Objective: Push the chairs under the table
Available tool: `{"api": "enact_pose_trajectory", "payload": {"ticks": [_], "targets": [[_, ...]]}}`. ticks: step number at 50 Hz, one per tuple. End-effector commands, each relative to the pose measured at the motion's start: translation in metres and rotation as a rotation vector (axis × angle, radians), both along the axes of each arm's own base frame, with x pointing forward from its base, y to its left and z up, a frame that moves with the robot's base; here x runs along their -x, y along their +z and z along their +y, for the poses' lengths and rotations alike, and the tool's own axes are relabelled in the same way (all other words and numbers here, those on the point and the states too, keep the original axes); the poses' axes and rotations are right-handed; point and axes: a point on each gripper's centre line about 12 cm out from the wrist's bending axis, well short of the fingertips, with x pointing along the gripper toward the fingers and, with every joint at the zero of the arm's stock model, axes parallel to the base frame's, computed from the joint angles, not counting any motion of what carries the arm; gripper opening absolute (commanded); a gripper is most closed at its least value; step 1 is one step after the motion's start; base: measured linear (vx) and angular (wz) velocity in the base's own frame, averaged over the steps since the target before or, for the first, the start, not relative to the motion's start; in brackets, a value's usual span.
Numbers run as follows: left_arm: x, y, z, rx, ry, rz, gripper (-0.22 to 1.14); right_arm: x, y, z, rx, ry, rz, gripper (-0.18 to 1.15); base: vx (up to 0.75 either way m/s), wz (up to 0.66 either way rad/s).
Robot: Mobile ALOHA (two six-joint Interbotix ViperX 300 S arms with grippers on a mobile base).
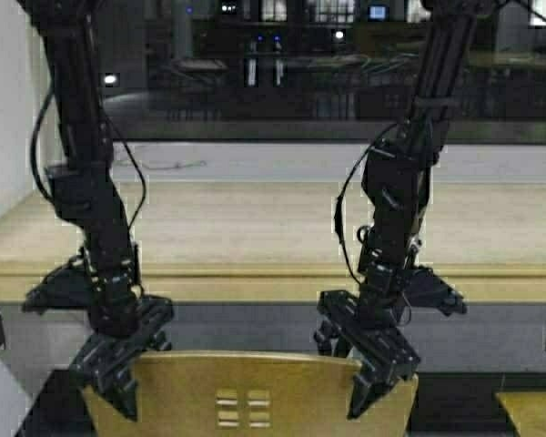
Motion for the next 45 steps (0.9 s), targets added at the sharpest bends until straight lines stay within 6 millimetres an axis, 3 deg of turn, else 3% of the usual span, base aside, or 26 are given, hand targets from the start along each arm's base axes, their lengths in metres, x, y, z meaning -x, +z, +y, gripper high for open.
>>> {"api": "enact_pose_trajectory", "payload": {"ticks": [1, 7, 11, 21, 26, 45], "targets": [[-0.008, -0.003, -0.005, 0.006, -0.022, -0.013, 0.83, -0.01, 0.0, 0.006, -0.011, 0.021, -0.026, 0.91, 0.0, 0.0], [-0.014, -0.007, -0.008, 0.007, -0.04, -0.024, 0.77, -0.013, -0.007, 0.008, -0.01, 0.035, -0.029, 0.88, 0.0, 0.0], [-0.018, -0.009, -0.009, 0.009, -0.046, -0.031, 0.65, -0.014, -0.012, 0.008, -0.008, 0.035, -0.026, 0.8, 0.0, 0.0], [-0.027, -0.014, -0.011, 0.018, -0.038, -0.039, 0.26, -0.02, -0.015, 0.011, -0.012, 0.031, -0.039, 0.35, 0.0, 0.0], [-0.032, -0.013, -0.01, 0.024, -0.029, -0.045, 0.14, -0.026, -0.013, 0.013, -0.017, 0.027, -0.053, 0.13, 0.0, 0.0], [-0.037, -0.006, -0.009, 0.037, -0.022, -0.051, 0.12, -0.04, -0.004, 0.019, -0.036, 0.028, -0.092, 0.11, 0.03, -0.01]]}}
